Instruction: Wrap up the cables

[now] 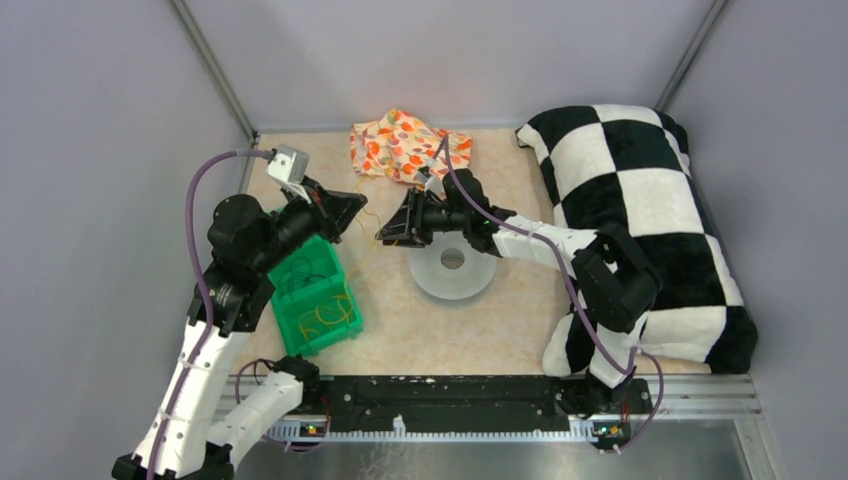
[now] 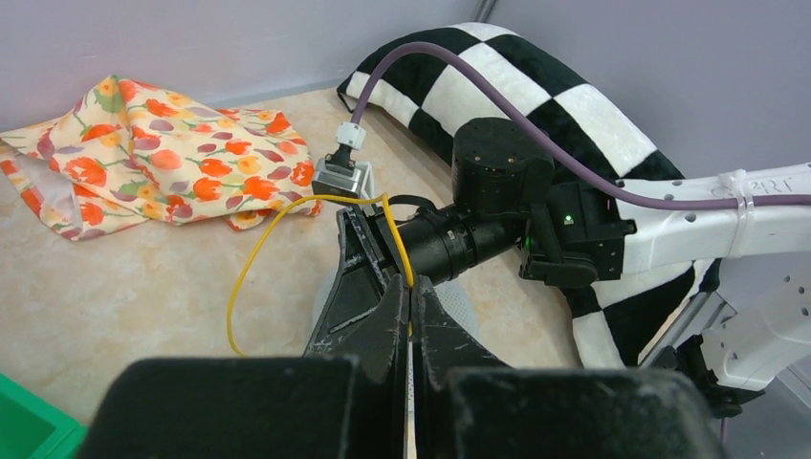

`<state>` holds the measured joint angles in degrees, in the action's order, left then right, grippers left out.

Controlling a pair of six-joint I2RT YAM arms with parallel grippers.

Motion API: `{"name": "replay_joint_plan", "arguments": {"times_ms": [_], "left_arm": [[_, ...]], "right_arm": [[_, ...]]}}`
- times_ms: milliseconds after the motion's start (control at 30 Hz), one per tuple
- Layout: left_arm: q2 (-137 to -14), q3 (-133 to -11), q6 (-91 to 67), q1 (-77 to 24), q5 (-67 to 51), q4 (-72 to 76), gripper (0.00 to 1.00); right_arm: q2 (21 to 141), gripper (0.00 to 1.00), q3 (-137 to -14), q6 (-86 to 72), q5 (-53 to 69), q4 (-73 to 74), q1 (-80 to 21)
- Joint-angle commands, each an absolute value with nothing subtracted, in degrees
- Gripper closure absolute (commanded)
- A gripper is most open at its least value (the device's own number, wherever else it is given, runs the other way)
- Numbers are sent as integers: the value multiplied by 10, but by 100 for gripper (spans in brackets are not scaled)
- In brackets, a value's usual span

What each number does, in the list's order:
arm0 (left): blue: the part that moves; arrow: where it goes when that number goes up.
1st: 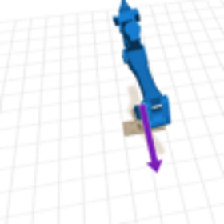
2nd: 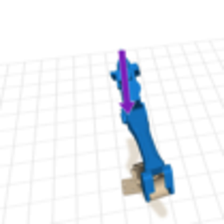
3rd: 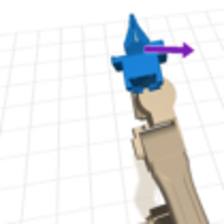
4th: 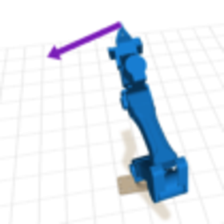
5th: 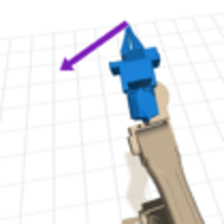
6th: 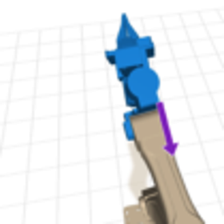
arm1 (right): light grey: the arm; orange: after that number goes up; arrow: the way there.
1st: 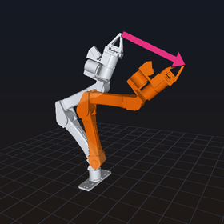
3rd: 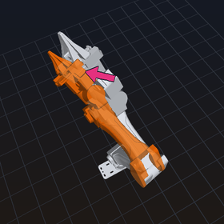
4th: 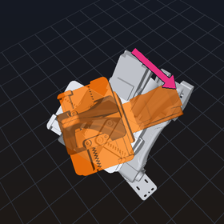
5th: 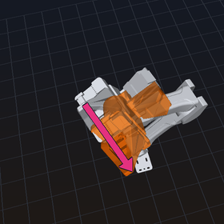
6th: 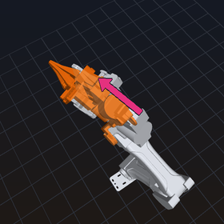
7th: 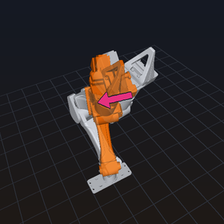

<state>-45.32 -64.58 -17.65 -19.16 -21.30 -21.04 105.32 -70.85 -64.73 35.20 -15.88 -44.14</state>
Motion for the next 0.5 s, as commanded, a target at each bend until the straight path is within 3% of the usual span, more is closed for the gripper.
{"name": "replay_joint_plan", "arguments": {"times_ms": [0, 33, 100, 467], "left_arm": [[-431, -641, -160, -189, -224, -204, 100], [-428, -641, -159, -189, -222, -211, 100], [-419, -639, -157, -189, -219, -221, 100], [-380, -616, -147, -189, -237, -277, 100]], "right_arm": [[1052, 70, -715, -647, 353, -198, -442], [1051, 77, -715, -645, 353, -196, -440], [1046, 100, -713, -638, 350, -189, -436], [990, 100, -775, -525, 299, -87, -394]]}}
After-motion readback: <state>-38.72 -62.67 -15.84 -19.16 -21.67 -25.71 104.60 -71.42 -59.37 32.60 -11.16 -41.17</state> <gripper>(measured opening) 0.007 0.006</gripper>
